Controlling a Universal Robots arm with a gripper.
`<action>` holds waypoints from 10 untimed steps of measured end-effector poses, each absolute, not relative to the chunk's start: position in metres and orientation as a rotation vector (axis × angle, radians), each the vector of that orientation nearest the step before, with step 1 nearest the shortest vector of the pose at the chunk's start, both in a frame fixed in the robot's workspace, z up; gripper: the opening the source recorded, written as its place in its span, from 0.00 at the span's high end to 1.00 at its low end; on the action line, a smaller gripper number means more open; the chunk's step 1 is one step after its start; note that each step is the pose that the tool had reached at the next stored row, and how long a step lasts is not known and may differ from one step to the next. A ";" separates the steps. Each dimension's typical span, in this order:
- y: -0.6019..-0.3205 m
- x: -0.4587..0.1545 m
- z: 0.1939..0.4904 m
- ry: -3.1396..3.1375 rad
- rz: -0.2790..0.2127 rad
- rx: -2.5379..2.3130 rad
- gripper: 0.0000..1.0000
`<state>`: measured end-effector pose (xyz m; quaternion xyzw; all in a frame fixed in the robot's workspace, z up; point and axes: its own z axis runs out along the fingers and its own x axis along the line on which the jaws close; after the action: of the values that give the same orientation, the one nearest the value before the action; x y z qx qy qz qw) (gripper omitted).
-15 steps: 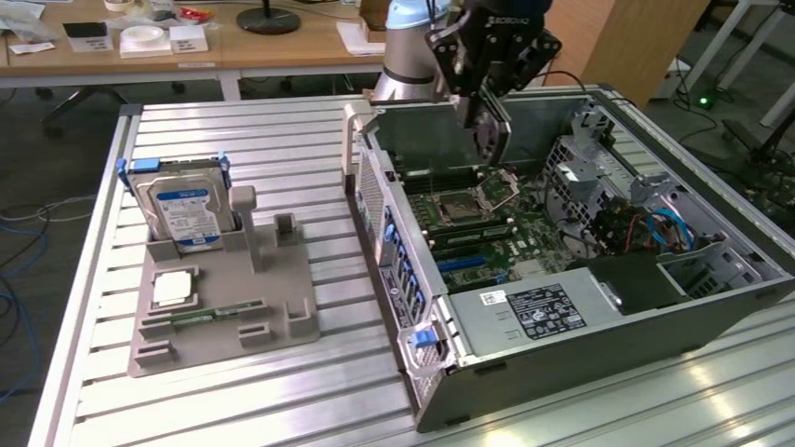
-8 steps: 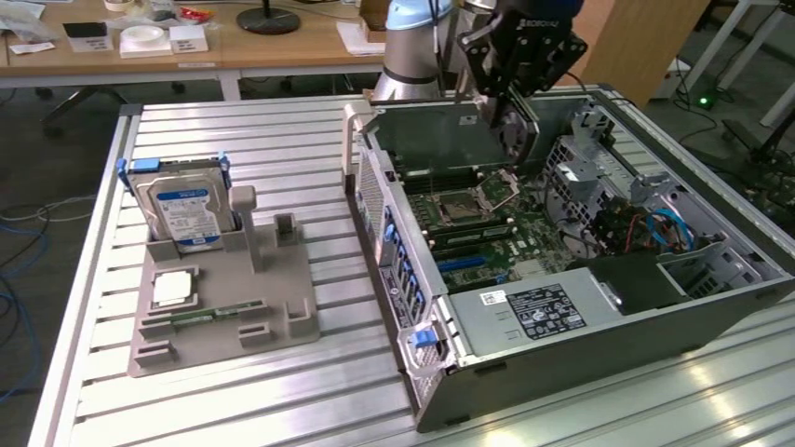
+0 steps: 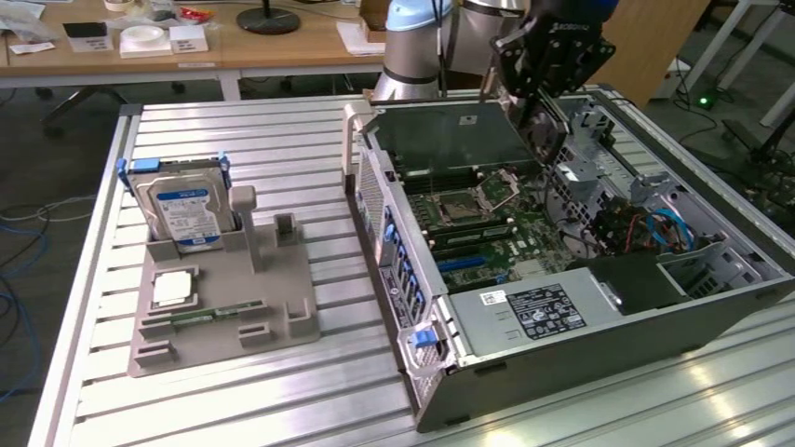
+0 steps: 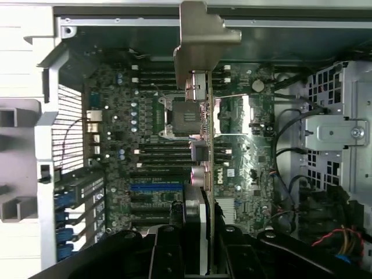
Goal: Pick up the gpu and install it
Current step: 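Pick up the gpu and move the gpu toward the slot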
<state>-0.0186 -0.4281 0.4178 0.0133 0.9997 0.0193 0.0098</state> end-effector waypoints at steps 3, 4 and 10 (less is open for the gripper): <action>-0.428 -0.005 0.417 3.121 0.060 0.042 0.72; -0.428 -0.002 0.417 3.121 0.060 0.042 0.72; -0.428 -0.002 0.417 3.121 0.060 0.042 0.72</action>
<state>-0.0021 -0.4281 0.4166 0.0133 0.9997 0.0192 0.0097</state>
